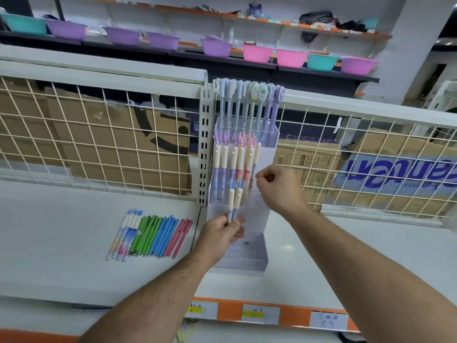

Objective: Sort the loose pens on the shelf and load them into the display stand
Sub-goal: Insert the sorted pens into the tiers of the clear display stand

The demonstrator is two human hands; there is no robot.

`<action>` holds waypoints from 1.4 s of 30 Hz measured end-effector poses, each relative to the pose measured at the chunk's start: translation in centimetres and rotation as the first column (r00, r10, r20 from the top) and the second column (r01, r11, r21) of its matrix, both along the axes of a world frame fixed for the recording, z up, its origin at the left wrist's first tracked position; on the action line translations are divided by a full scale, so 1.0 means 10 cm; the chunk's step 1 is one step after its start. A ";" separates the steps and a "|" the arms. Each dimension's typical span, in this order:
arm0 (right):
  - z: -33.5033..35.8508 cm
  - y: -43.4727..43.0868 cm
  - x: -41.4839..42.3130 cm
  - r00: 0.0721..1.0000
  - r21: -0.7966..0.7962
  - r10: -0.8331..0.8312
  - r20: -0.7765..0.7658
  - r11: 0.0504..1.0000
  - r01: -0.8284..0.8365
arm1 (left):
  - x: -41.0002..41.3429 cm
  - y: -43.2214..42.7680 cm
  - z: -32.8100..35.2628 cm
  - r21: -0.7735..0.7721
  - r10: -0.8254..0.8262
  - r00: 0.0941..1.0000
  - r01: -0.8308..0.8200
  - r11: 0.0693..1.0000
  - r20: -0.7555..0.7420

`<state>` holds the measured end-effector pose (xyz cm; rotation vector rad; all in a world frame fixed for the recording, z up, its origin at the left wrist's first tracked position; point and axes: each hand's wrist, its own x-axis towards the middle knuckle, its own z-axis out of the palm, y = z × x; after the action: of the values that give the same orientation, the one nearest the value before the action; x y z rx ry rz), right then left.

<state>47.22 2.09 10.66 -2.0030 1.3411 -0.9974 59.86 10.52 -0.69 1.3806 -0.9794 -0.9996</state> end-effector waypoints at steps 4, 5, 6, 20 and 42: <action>-0.19 0.21 -0.03 0.970 0.198 0.245 0.001 0.950 -0.240 | -0.01 0.00 0.02 -0.006 -0.006 0.999 0.005 1.000 -0.050; -0.23 0.24 -0.03 0.957 0.199 0.288 -0.042 0.941 -0.275 | -0.02 0.00 0.03 -0.010 -0.007 0.999 0.006 1.000 -0.044; -0.26 0.26 -0.02 0.948 0.184 0.309 -0.075 0.939 -0.291 | -0.02 0.00 0.03 -0.013 -0.007 0.999 0.007 1.000 -0.032; 0.29 0.02 -0.11 0.962 -0.042 -0.072 0.264 0.995 0.087 | 0.00 0.01 0.00 -0.017 -0.003 1.000 0.003 1.000 0.003; 0.15 -0.16 0.11 0.995 -0.043 -0.038 -0.091 0.998 0.035 | 0.02 -0.03 -0.05 -0.023 0.001 0.999 0.000 1.000 0.032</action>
<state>48.35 0.52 12.16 -2.0841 1.4207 -0.9674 60.03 10.18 -1.21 1.3815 -1.0112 -0.9656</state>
